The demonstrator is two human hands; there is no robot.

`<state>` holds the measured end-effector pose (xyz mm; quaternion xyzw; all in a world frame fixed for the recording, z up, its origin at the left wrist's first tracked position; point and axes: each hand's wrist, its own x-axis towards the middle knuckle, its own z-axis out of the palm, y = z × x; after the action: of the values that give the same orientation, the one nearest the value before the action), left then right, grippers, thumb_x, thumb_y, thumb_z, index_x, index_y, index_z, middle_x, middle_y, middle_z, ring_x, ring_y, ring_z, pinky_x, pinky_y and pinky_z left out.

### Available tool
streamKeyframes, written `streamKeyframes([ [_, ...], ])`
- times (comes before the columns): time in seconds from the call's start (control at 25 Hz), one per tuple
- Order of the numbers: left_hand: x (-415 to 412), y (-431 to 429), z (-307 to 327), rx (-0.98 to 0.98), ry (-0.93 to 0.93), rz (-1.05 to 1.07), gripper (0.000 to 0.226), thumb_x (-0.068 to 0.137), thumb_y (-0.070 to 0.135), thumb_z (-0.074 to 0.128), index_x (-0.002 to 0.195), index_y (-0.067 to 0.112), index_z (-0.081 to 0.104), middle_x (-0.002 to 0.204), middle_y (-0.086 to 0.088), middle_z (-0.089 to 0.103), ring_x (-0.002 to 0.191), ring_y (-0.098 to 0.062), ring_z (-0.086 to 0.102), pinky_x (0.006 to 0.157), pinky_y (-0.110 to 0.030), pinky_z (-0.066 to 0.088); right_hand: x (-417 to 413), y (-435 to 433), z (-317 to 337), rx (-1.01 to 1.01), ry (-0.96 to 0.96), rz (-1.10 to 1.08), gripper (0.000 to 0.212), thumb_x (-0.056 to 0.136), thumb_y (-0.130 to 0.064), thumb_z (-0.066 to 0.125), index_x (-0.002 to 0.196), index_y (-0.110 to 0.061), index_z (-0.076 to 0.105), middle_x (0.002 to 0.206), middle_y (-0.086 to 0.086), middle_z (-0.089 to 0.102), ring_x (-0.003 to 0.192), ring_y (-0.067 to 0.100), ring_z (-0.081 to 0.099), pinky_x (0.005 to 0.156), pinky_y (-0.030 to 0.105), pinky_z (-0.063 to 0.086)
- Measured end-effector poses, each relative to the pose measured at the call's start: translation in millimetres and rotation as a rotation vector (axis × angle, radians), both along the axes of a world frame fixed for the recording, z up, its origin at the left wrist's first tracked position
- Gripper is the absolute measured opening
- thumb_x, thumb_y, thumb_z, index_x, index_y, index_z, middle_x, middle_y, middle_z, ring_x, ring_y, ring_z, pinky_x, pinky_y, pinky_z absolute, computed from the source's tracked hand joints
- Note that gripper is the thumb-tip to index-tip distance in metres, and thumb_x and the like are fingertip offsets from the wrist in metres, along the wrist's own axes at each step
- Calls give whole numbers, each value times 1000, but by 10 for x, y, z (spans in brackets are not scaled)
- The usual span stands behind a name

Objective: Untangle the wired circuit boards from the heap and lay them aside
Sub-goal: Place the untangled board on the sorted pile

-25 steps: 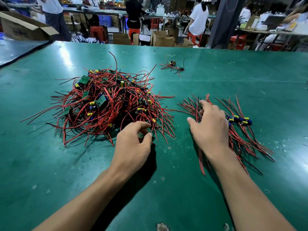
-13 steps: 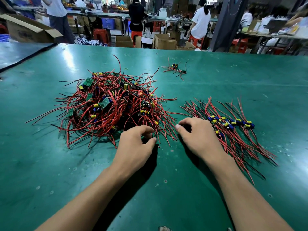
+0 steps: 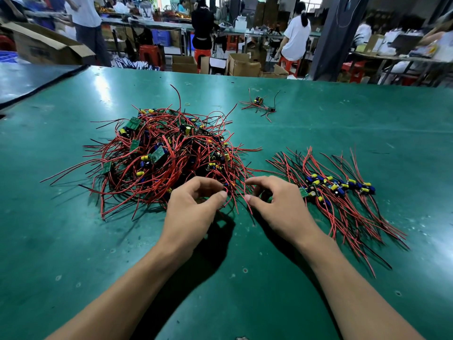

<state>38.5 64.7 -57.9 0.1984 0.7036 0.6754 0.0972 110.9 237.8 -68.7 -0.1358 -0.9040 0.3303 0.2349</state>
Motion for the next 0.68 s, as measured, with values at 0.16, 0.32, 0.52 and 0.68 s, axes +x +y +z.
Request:
streamKeyframes([
  [0.16, 112, 41, -2, 39, -96, -252, 9, 82, 4, 75, 81, 11, 69, 54, -12, 54, 43, -15, 43, 43, -20, 36, -4, -36, -1, 34, -22, 37, 43, 84, -21, 78, 126, -24, 69, 95, -7, 62, 83, 8, 57, 82, 19, 42],
  [0.32, 173, 64, -48, -79, -65, -438, 17, 83, 7, 75, 78, 23, 71, 61, -17, 59, 49, -18, 49, 48, -23, 38, 3, -45, 26, 29, -66, 98, 46, 86, -26, 78, 130, -33, 66, 94, -9, 56, 77, -6, 51, 72, 6, 35],
  [0.52, 192, 86, -75, -64, 6, -465, 12, 88, 12, 68, 83, 23, 69, 60, 5, 60, 42, -10, 49, 45, -20, 39, 18, -68, 54, -17, -87, 145, 27, 91, -26, 73, 118, -23, 76, 92, -4, 60, 75, -2, 52, 70, 12, 37],
  [0.68, 104, 80, -100, -52, 103, -187, 5, 93, 23, 65, 91, 23, 69, 69, 4, 65, 49, -7, 52, 51, -23, 42, 31, -66, 95, -104, 22, 131, 17, 89, -17, 74, 105, -17, 80, 89, -3, 70, 82, 5, 62, 73, 14, 42],
])
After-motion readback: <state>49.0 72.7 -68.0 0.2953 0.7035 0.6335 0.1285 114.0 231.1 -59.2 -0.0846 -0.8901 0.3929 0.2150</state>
